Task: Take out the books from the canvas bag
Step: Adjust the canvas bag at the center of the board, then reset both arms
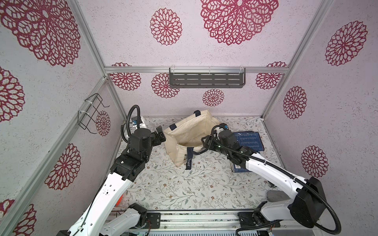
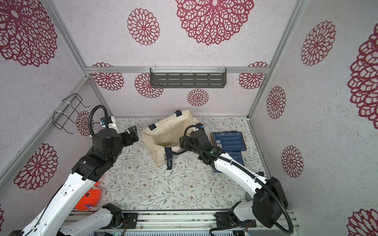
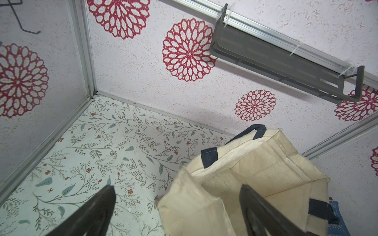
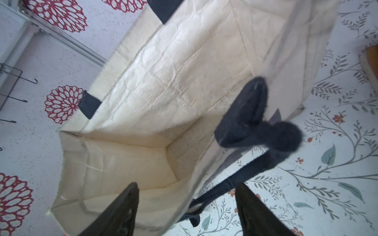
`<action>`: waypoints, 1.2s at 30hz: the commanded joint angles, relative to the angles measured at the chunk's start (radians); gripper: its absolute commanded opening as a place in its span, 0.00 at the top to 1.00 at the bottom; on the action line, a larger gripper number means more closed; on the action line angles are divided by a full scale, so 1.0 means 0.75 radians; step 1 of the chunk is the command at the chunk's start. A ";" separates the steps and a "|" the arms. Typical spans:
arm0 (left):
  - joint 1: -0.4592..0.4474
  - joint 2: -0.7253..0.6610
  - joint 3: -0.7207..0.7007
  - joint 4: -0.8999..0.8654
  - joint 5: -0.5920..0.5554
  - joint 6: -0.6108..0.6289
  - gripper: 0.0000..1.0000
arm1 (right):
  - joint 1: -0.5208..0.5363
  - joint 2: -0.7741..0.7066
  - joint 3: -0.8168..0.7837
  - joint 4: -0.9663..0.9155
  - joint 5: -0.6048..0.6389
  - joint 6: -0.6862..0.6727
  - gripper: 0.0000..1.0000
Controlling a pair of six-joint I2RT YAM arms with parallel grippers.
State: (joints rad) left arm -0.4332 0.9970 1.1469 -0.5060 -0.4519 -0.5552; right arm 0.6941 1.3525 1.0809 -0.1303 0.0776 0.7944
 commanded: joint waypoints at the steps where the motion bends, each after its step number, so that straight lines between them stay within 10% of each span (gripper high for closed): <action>1: 0.016 -0.004 -0.014 0.003 0.024 -0.033 0.02 | -0.001 -0.078 0.044 0.021 0.053 -0.036 0.17; 14: 0.027 -0.100 -0.150 0.073 -0.087 -0.008 0.02 | -0.034 -0.396 -0.084 0.043 0.393 -0.269 0.01; 24: 0.069 -0.319 -0.476 0.256 -0.393 0.066 0.02 | -0.253 -0.724 -0.567 0.390 0.855 -0.415 0.01; 36: 0.325 -0.119 -0.687 0.513 -0.303 0.071 0.02 | -0.517 -0.552 -0.893 0.864 1.035 -0.736 0.01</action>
State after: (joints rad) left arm -0.2295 0.8883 0.6407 -0.1978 -0.6987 -0.4847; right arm 0.3401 0.9161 0.4297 0.3729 0.8001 0.3290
